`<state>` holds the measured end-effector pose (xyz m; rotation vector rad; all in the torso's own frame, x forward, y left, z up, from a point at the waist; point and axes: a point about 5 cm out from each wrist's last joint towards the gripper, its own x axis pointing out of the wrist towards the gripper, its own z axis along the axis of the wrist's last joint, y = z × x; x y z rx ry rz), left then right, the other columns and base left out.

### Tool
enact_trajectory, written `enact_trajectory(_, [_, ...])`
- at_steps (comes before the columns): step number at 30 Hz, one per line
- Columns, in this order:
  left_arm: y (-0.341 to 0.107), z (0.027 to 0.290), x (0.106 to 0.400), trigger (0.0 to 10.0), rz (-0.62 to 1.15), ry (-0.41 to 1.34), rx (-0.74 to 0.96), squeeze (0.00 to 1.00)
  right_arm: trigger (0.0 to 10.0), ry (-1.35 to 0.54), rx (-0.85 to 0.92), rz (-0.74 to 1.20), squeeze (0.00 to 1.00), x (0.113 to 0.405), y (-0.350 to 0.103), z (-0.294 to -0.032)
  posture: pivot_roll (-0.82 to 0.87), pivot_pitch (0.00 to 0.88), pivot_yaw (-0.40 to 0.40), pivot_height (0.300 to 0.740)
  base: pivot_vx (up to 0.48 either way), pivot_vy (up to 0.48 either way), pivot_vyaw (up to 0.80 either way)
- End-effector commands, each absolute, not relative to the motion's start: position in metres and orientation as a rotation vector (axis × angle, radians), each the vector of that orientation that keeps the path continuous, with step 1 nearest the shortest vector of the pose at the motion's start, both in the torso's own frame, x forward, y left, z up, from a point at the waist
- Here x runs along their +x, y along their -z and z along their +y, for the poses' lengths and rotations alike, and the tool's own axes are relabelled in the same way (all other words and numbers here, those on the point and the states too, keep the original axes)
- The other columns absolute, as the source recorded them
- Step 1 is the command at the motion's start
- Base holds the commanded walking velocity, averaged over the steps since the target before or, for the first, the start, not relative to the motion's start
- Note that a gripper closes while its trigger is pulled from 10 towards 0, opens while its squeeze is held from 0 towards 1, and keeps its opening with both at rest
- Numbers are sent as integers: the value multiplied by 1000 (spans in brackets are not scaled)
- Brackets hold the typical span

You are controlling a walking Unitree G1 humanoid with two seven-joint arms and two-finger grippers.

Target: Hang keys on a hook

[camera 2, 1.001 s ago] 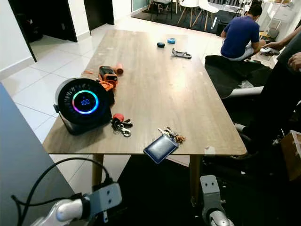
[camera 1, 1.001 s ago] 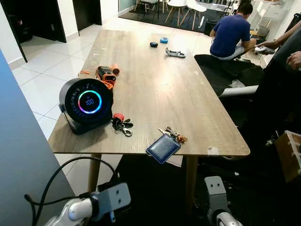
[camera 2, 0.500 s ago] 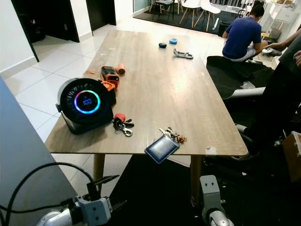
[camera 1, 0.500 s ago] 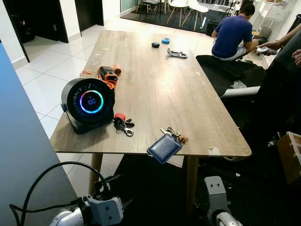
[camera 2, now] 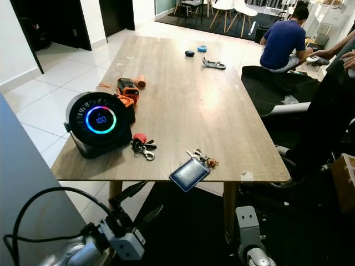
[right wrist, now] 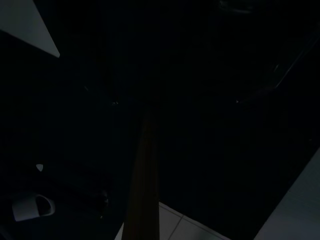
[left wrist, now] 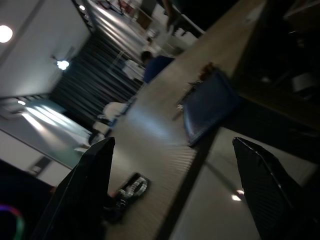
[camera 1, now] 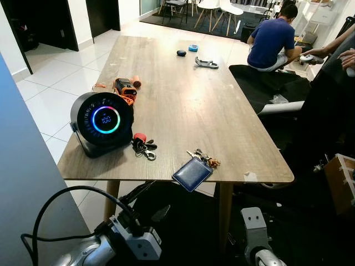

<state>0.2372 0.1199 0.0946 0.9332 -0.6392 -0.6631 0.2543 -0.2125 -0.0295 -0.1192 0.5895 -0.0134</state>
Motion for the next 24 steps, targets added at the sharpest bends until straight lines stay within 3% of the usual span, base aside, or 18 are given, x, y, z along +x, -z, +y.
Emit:
enact_trajectory(1, [-83, 110, 236, 10000, -622, 669, 964, 0, 10000, 13, -130, 626, 0, 248, 35, -216, 83, 118, -92, 740, 0, 0, 0])
enact_trajectory(10, [-62, 97, 260, 10000, -534, 594, 1059, 0, 10000, 8, -131, 617, 0, 251, 33, -214, 76, 121, -89, 740, 0, 0, 0])
enact_trajectory(24, [-58, 77, 272, 10000, -588, 620, 1083, 0, 10000, 17, -129, 619, 0, 248, 34, -215, 62, 117, -74, 740, 0, 0, 0])
